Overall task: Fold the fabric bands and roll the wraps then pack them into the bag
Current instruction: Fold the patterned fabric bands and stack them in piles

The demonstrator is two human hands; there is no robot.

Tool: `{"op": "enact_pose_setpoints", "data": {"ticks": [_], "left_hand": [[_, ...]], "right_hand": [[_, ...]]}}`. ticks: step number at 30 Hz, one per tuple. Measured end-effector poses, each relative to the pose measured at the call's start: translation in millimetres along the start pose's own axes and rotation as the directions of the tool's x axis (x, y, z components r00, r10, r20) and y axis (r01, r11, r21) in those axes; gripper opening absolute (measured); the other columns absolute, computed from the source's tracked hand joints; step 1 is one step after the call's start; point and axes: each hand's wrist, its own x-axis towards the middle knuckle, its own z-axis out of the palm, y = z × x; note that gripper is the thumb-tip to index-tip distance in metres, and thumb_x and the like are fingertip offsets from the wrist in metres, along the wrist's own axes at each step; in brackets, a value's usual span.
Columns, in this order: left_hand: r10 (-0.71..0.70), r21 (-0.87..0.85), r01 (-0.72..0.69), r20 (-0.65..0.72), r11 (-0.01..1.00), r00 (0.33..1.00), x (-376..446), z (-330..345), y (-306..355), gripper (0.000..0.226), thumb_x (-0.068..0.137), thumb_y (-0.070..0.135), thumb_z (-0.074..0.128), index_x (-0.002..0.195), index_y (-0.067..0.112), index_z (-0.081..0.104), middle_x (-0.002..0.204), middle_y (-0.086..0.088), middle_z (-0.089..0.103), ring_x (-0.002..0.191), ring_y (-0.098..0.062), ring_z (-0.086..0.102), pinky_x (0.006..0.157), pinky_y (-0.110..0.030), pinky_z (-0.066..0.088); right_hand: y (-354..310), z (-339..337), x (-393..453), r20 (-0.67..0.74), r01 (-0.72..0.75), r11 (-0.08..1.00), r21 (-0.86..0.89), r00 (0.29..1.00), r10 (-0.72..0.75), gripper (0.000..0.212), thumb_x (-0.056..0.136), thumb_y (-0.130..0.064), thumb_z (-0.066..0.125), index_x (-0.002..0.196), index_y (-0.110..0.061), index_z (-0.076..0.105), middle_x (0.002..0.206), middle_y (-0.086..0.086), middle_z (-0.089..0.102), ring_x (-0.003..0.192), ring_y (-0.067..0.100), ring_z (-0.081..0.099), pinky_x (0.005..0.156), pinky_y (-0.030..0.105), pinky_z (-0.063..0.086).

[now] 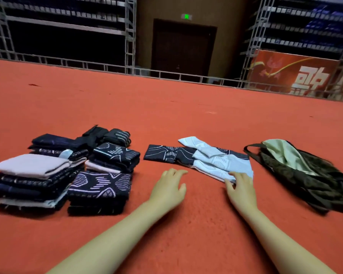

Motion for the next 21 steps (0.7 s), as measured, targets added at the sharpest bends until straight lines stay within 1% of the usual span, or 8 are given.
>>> {"op": "enact_pose_setpoints", "data": {"ticks": [3,6,9,11,13,16,18,21], "left_hand": [[-0.069,-0.059,0.069,0.012,0.996,0.998,29.8,29.3,7.1,0.04,0.092,0.026,0.048,0.132,0.023,0.049,0.125,-0.004,0.049,0.123,-0.023,0.036,0.103,-0.031,0.033],[-0.193,-0.069,0.193,0.005,0.979,0.981,55.9,52.1,4.3,0.037,0.092,0.033,0.05,0.128,0.023,0.053,0.126,-0.004,0.048,0.125,-0.022,0.034,0.103,-0.033,0.033],[-0.213,0.074,0.215,-0.037,0.974,0.976,62.8,67.2,-2.4,0.036,0.09,0.038,0.05,0.124,0.027,0.055,0.127,0.0,0.048,0.123,-0.02,0.037,0.1,-0.031,0.03],[-0.197,0.087,0.2,-0.041,0.976,0.98,65.1,73.2,-7.0,0.034,0.09,0.037,0.05,0.122,0.03,0.056,0.126,0.002,0.048,0.122,-0.019,0.038,0.1,-0.031,0.029],[-0.201,0.062,0.203,-0.032,0.977,0.979,67.1,72.5,-10.2,0.034,0.09,0.036,0.051,0.122,0.031,0.056,0.126,0.002,0.049,0.122,-0.019,0.038,0.101,-0.031,0.029],[-0.191,0.004,0.191,-0.064,0.982,0.98,70.0,70.9,-10.1,0.037,0.089,0.033,0.052,0.126,0.03,0.053,0.125,0.001,0.05,0.122,-0.021,0.04,0.101,-0.032,0.03],[-0.158,-0.084,0.15,-0.092,0.985,0.983,71.4,70.4,-8.0,0.042,0.089,0.029,0.053,0.131,0.026,0.048,0.125,-0.003,0.05,0.121,-0.024,0.042,0.101,-0.033,0.034],[-0.087,-0.216,0.049,-0.169,0.975,0.982,73.3,68.3,-7.1,0.054,0.088,0.026,0.058,0.139,0.02,0.041,0.131,-0.005,0.047,0.124,-0.021,0.041,0.104,-0.028,0.03]], "right_hand": [[10.3,1.8,16.6,-0.05,0.044,0.995,-0.094,0.998,-0.049,0.025,0.087,-0.024,0.062,0.11,-0.016,0.064,0.113,0.005,0.06,0.115,0.028,0.049,0.091,0.039,0.037],[18.3,8.1,38.2,-0.046,0.049,0.996,-0.076,0.998,-0.052,0.029,0.087,-0.025,0.062,0.115,-0.016,0.064,0.119,0.007,0.06,0.118,0.028,0.049,0.095,0.038,0.036],[24.1,13.7,57.0,0.05,0.024,0.997,-0.078,0.999,-0.02,0.045,0.086,-0.033,0.063,0.129,-0.021,0.056,0.134,0.002,0.053,0.128,0.022,0.042,0.103,0.036,0.028],[30.9,19.0,71.2,0.124,-0.005,0.996,-0.086,0.992,0.016,0.05,0.085,-0.036,0.062,0.133,-0.025,0.053,0.137,-0.002,0.052,0.13,0.02,0.04,0.106,0.038,0.027],[35.5,21.7,80.8,0.119,0.009,0.996,-0.084,0.993,0.001,0.044,0.085,-0.029,0.059,0.129,-0.027,0.057,0.131,-0.001,0.058,0.125,0.024,0.047,0.101,0.04,0.036],[32.9,20.4,81.0,-0.041,0.048,0.995,-0.092,0.998,-0.052,0.033,0.088,-0.017,0.057,0.119,-0.022,0.066,0.117,0.006,0.067,0.111,0.029,0.058,0.086,0.036,0.043],[26.6,15.3,71.8,-0.112,0.124,0.992,-0.017,0.986,-0.125,0.026,0.088,-0.017,0.061,0.112,-0.02,0.069,0.109,0.006,0.071,0.101,0.028,0.064,0.079,0.033,0.045],[9.6,-0.2,56.7,-0.111,0.286,0.948,0.139,0.956,-0.272,0.02,0.087,-0.015,0.064,0.105,-0.019,0.071,0.103,-0.001,0.072,0.095,0.017,0.066,0.078,0.022,0.041]]}}
